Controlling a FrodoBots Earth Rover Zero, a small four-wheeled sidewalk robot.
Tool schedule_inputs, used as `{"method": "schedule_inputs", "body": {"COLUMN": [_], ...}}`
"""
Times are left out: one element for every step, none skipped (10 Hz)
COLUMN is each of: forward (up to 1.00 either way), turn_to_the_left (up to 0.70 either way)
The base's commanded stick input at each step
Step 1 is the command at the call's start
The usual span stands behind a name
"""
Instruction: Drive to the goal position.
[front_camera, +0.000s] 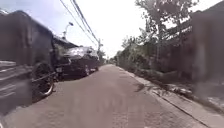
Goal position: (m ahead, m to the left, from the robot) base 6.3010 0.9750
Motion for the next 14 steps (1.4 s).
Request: {"method": "schedule_inputs", "body": {"forward": [1.0,1.0,1.0,1.0,1.0,1.0,1.0,1.0,1.0,1.0,1.0,1.0,1.0,1.0], "turn_to_the_left": [0.0,0.0,0.0,0.0,0.0,0.0,0.0,0.0,0.0,0.0,0.0,0.0,0.0,0.0]}}
